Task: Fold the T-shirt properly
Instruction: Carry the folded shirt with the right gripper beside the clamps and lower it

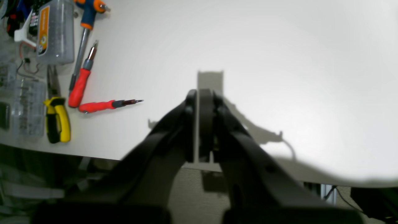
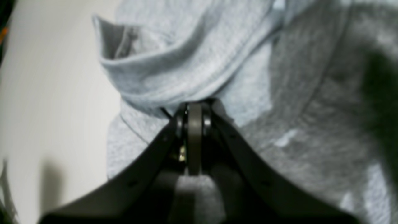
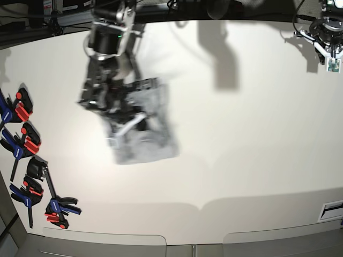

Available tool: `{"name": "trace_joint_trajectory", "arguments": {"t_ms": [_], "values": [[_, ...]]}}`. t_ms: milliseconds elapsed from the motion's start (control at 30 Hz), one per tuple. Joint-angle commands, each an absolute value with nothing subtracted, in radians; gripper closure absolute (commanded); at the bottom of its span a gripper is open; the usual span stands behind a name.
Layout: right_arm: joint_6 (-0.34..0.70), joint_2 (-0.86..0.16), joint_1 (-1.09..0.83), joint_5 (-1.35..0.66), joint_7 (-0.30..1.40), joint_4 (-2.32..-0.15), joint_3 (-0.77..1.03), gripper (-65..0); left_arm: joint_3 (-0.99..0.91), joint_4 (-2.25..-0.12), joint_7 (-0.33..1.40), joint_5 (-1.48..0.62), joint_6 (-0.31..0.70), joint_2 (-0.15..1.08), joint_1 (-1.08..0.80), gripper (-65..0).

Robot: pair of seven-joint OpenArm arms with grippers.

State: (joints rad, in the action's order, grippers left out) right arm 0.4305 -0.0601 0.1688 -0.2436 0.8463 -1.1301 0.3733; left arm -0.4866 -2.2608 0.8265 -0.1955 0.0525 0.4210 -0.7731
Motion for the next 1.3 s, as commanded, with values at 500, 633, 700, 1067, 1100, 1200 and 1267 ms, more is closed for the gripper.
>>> {"name": "trace_joint_trajectory", "arguments": {"t_ms": [500, 633, 700, 1067, 1100, 1200, 1267], "values": [[0.386, -0.226, 0.152, -0.328, 0.943, -1.166, 0.566, 0.0, -0.496, -2.278, 0.786, -0.238, 0.042, 0.429, -0.781, 0.0], [0.386, -0.225, 0.152, -0.390, 0.951, -1.331, 0.566, 0.0, -0.496, -2.278, 0.767, -0.238, 0.041, 0.429, -0.781, 0.0], [0.390, -0.224, 0.152, -0.397, 0.959, -1.433, 0.566, 0.0, -0.496, -2.278, 0.759, -0.238, 0.041, 0.429, -0.781, 0.0], [0.418, -0.224, 0.130, -0.431, 0.978, -1.773, 0.566, 0.0, -0.496, -2.278, 0.686, -0.238, 0.041, 0.427, -0.781, 0.0], [0.443, -0.224, 0.126, -0.464, 0.992, -1.779, 0.566, 0.0, -0.496, -2.278, 0.680, -0.238, 0.041, 0.427, -0.781, 0.0], [0.546, -0.213, 0.091, -0.617, 1.021, -1.822, 0.564, 0.0, -0.496, -2.278, 0.680, -0.238, 0.041, 0.427, -0.784, 0.0], [0.601, -0.193, 0.049, -0.694, 1.036, -1.866, 0.562, 0.0, -0.496, -2.278, 0.679, -0.238, 0.041, 0.427, -0.784, 0.0]]}}
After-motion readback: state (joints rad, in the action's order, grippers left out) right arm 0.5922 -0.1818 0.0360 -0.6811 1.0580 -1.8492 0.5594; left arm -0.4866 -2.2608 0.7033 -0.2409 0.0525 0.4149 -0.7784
